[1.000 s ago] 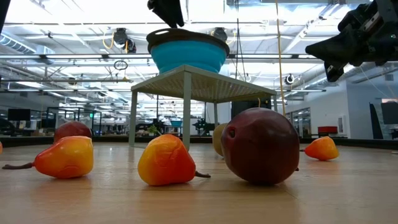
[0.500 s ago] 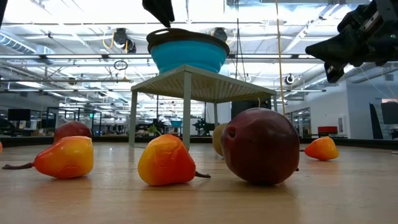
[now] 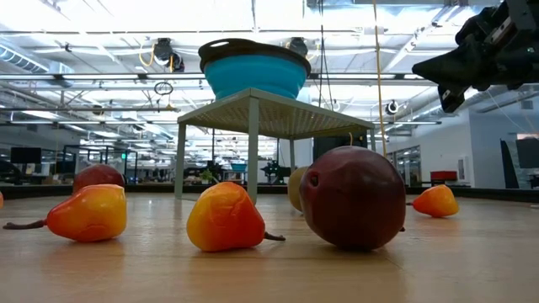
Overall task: Pick & Place Fruit
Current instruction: Put the brown kiwi into the blue strainer bowl on the shelf
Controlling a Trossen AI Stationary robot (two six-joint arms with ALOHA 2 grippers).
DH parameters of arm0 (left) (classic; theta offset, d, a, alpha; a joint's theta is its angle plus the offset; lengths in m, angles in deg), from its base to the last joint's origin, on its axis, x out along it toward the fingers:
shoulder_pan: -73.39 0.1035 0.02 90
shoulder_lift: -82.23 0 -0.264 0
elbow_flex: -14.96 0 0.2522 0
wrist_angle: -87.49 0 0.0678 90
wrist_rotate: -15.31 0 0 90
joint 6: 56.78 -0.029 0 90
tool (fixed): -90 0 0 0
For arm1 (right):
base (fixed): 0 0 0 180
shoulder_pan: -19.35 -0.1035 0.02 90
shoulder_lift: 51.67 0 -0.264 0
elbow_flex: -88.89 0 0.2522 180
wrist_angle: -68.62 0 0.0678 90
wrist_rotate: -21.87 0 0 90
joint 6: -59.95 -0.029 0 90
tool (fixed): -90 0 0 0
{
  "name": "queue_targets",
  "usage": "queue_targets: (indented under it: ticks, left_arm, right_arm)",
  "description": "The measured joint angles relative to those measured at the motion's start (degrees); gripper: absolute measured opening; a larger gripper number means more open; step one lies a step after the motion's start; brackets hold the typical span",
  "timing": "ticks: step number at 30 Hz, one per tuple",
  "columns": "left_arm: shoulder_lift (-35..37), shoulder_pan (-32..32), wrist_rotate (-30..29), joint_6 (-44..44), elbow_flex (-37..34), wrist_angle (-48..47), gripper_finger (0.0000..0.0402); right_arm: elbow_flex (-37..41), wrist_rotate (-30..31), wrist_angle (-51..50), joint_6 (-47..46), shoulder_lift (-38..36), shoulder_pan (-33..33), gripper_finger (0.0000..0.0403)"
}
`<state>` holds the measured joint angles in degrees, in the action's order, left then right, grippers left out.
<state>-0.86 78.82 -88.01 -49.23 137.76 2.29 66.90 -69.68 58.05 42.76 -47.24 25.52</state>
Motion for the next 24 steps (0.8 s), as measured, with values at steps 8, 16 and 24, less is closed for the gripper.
queue_targets:
  ticks: [8,16,24]
  left_arm:
    - [4.8,-2.0,-1.0,3.6,-6.4,0.9,0.0285]
    - [9.1,-5.1,-7.1,8.5,-14.9,1.3,0.0268]
    - [14.8,-7.7,-7.8,12.2,-22.8,4.7,0.0190]
  right_arm:
    - [0.0,-0.1,6.9,0.0,2.9,0.0,0.0000]
    - [0.0,-1.8,10.8,-1.2,8.1,0.0,0.0000]
    - [0.0,-3.2,19.9,-1.1,15.6,-0.3,0.0000]
